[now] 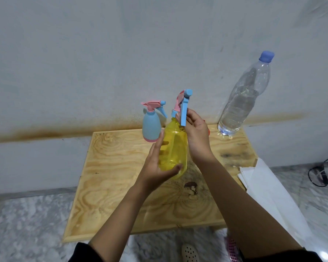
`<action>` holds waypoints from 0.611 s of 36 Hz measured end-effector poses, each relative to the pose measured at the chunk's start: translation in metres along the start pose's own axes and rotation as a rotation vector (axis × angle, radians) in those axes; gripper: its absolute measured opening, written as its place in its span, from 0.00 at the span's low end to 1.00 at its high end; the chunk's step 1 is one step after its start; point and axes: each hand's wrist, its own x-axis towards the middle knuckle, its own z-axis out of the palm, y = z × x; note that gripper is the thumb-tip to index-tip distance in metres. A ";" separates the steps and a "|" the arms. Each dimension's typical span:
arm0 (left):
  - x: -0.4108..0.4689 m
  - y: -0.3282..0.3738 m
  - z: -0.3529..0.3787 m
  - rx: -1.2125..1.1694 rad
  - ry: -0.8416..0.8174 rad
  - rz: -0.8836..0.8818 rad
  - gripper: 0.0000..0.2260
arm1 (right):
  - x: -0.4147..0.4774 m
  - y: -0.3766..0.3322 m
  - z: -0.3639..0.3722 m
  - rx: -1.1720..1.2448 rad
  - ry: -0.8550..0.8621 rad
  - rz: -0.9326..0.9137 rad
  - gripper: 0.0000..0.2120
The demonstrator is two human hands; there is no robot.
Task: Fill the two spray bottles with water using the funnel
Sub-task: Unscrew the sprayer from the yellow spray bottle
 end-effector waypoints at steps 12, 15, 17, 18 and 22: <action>-0.005 -0.016 0.005 0.003 -0.007 0.015 0.41 | 0.020 -0.010 -0.011 0.390 0.000 0.100 0.11; -0.003 -0.021 0.007 0.042 0.012 -0.005 0.41 | 0.027 -0.015 -0.015 0.403 0.061 0.107 0.08; -0.003 -0.028 0.008 0.061 0.030 -0.031 0.42 | 0.033 -0.020 -0.018 0.437 0.124 0.087 0.07; -0.004 -0.031 0.008 0.066 0.036 -0.043 0.43 | 0.036 -0.024 -0.019 0.450 0.153 0.066 0.07; -0.003 -0.040 0.010 0.085 0.068 -0.100 0.45 | 0.047 -0.042 -0.027 0.462 0.214 -0.040 0.08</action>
